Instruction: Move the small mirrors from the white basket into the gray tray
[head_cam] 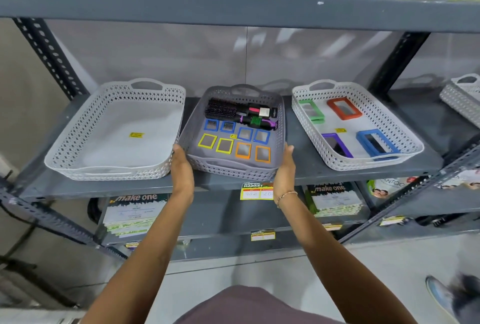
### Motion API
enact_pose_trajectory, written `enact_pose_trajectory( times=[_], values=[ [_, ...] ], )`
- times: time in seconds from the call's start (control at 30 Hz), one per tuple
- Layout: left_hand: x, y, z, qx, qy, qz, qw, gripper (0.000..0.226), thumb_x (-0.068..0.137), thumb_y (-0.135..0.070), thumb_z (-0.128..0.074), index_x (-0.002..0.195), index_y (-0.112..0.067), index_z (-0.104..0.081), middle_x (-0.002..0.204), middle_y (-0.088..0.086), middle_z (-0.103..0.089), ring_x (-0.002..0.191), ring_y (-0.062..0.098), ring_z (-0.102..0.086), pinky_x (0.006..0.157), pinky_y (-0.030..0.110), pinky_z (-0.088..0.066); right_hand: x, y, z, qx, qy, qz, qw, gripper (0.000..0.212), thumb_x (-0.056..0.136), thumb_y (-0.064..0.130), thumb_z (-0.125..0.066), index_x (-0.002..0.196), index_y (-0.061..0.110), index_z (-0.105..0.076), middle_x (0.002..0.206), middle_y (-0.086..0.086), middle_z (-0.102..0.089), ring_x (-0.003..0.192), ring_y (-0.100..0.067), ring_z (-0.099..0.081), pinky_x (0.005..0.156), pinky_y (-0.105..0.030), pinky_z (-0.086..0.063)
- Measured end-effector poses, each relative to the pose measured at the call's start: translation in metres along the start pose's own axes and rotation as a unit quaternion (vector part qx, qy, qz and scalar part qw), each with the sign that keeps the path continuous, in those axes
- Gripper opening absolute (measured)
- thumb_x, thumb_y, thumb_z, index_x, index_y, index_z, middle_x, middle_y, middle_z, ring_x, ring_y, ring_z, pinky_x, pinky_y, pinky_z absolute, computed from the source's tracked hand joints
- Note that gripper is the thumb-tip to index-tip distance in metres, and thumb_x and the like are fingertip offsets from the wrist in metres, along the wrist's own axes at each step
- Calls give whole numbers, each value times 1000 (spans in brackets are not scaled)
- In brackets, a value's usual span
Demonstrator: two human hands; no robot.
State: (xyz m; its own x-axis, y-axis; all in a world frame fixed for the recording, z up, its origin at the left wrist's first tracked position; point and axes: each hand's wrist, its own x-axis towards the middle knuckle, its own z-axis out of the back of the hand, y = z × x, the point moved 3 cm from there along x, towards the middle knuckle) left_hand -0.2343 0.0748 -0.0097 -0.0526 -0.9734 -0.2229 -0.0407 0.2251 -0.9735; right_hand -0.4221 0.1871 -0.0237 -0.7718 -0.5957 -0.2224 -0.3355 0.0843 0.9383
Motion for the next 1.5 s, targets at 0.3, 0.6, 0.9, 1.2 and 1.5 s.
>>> enact_pose_trajectory(
  times=[0.3,0.6,0.9,1.2,1.5],
  values=[
    [-29,17,-33,28,-11,-47,998,47,105,-30,-27,142,-5,-40,146,6,-42,135,17,-35,114,30,-21,57,11,35,-43,27,-39,998,90,73,74,-32,145,21,-36,153,-2,-37,143,-19,-33,121,-45,-21],
    [-51,13,-46,79,-79,-148,983,49,106,-31,-23,150,-11,-26,156,4,-25,143,12,-21,114,20,-14,19,69,48,-151,36,87,984,52,102,40,-22,145,15,-35,151,-4,-40,140,-15,-37,120,-34,-25],
    [-143,3,-234,117,230,-160,953,52,105,-34,-27,152,-15,-18,158,-4,-19,144,10,-18,111,14,-11,97,184,236,-303,-223,130,917,59,97,36,-22,119,-8,-54,127,-29,-54,119,-38,-50,101,-40,-33],
    [-142,28,-280,58,257,6,965,50,103,-48,-16,117,-25,-59,115,-6,-57,107,9,-47,91,20,-28,92,163,271,-367,-149,9,918,67,100,44,-13,123,-6,-52,127,-30,-55,119,-40,-52,101,-42,-39],
    [-160,-15,-247,211,191,-231,930,65,102,-45,-23,153,-10,-3,160,0,3,147,15,2,119,31,-3,55,175,217,-468,-162,226,839,55,99,32,-35,143,0,-29,153,-18,-30,144,-34,-25,115,-48,-27]
  ],
)
